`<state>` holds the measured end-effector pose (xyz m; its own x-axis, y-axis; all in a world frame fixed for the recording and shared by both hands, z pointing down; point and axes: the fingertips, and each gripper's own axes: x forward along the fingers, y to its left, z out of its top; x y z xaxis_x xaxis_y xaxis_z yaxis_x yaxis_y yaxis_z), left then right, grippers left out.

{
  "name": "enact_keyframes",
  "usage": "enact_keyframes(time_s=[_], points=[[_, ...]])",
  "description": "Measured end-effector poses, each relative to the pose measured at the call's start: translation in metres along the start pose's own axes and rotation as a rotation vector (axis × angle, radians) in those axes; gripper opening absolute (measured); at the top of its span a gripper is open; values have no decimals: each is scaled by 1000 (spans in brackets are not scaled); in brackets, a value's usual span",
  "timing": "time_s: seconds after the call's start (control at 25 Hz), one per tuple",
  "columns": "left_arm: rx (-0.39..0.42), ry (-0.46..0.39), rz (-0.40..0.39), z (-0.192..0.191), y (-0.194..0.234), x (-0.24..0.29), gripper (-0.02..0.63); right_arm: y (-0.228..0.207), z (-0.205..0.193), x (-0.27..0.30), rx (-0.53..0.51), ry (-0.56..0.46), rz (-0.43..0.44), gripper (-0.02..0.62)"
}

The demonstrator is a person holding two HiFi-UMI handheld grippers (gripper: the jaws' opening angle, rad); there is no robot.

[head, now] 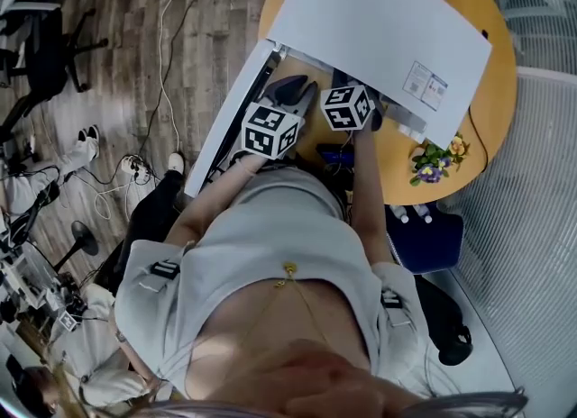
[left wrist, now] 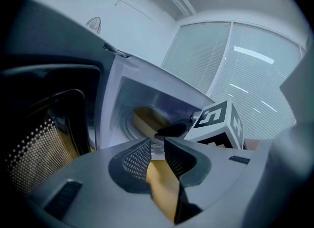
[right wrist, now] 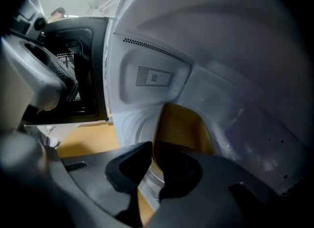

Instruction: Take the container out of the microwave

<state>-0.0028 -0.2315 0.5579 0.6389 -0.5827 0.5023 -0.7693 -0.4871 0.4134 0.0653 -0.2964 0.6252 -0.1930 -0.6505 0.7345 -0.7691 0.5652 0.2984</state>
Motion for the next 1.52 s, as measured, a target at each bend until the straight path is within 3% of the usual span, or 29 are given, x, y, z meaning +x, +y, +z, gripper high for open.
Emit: enact_keyframes(time_s=[0.64,1.52], points=[[-2,-3,13,-3,1,-1,86,-1,-3,-1,40,-20,6,37],[-2,-16,27,-7,-3,-11,87,1,-5,-15,19,-36,8,35]])
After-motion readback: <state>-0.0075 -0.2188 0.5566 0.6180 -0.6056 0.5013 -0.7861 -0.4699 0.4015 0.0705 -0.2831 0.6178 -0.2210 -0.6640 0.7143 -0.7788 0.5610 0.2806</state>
